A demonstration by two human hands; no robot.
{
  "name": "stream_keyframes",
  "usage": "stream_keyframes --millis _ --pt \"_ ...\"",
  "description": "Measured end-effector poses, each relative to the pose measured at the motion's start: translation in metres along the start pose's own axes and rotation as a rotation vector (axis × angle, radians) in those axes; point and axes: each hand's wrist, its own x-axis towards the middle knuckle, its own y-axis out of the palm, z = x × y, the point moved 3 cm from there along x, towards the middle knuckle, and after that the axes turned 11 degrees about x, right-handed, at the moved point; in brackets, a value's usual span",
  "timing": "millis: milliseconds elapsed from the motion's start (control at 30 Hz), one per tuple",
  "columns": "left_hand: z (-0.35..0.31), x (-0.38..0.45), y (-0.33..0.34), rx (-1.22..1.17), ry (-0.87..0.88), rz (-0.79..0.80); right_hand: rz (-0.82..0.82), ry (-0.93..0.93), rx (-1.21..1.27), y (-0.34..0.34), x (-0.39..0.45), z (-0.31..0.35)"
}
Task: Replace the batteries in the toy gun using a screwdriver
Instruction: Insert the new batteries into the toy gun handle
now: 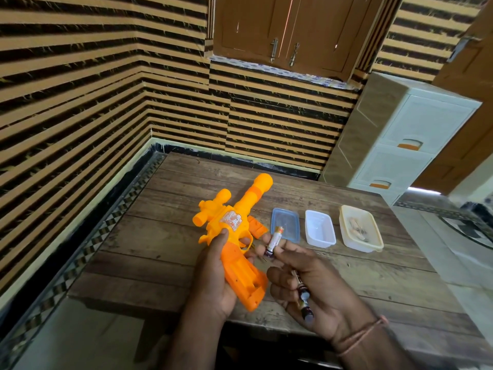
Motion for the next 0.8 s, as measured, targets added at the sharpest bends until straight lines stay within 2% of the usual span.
stream_keyframes --millis 67,167,333,400,500,567,800 --pt "0.001 0.001 0.000 -0.004 -0.013 0.007 -0.017 -0.066 -0.167 0.001 -0.001 0.000" --pt "0.001 0.000 0.000 0.016 -0.019 0.016 -0.117 -0.269 -0.633 0.004 -0.004 0.005" --pt "0.002 0.000 0.000 -0.010 -0.022 0.019 -0.012 -0.552 -1.048 0.009 0.000 0.003" --pt "0.002 -0.001 0.000 -0.028 -0.039 0.056 -0.025 -0.647 -1.219 0.001 0.003 0.000" --pt "0.001 -0.001 0.001 -0.039 -0.068 0.086 -0.071 -0.688 -1.435 -0.004 0.003 -0.004" --pt "0.000 -0.002 0.002 -0.037 -0.058 0.087 -0.087 -0.668 -1.477 -0.003 0.002 -0.006" --pt "0.003 -0.002 0.003 -0.047 -0.068 0.114 -0.025 -0.722 -1.747 0.004 0.005 -0.013"
